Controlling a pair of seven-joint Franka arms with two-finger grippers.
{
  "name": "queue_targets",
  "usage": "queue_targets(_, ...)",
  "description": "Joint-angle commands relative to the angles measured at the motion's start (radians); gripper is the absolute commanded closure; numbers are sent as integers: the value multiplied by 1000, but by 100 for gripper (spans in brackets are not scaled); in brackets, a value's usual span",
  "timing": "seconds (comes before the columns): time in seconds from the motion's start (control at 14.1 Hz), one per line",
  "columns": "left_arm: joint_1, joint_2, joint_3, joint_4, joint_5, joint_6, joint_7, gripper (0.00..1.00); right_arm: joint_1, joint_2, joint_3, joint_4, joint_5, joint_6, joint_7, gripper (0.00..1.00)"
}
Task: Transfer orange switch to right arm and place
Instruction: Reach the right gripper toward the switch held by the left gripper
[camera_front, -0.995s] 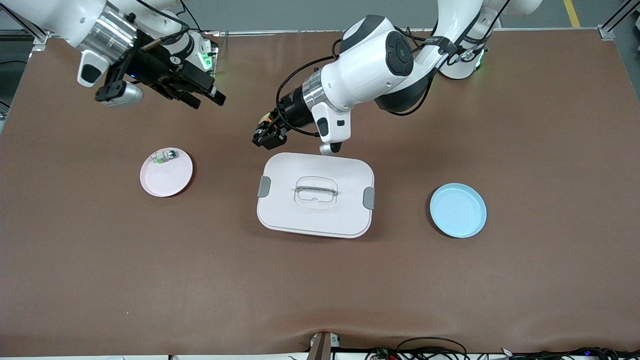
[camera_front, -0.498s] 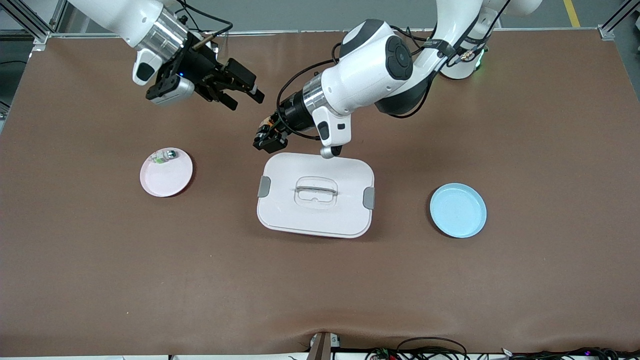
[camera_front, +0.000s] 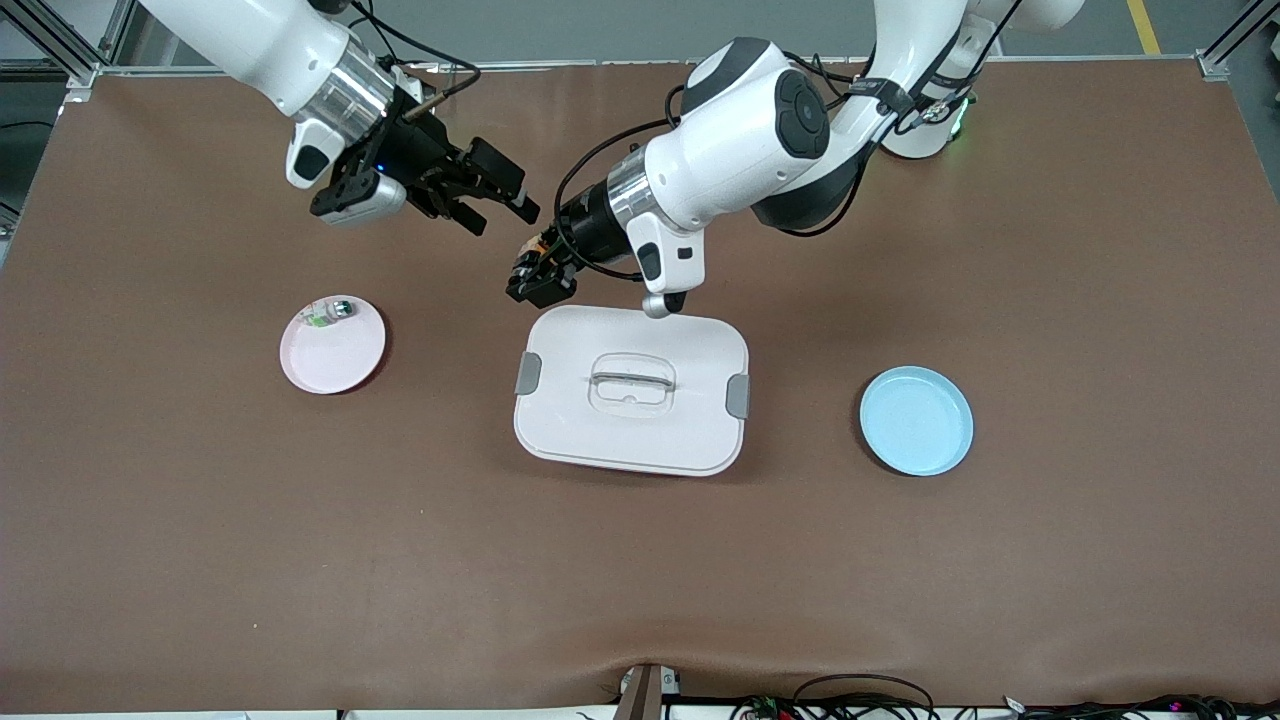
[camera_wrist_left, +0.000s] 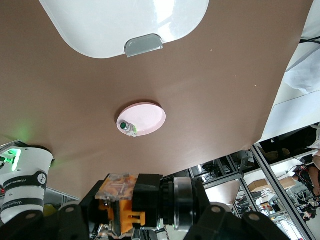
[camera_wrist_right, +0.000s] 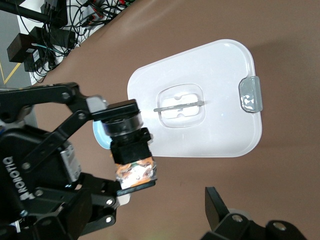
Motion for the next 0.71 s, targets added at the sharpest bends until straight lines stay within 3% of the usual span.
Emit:
queue_targets(0.0,-12,13,11,32,-16,5,-9,100,17,25,-7,-3,19,55,-7,0)
queue_targets(0.64,-20,15,6,32,-18,5,-49,100,31,56,-7,17,19,89,-3,0)
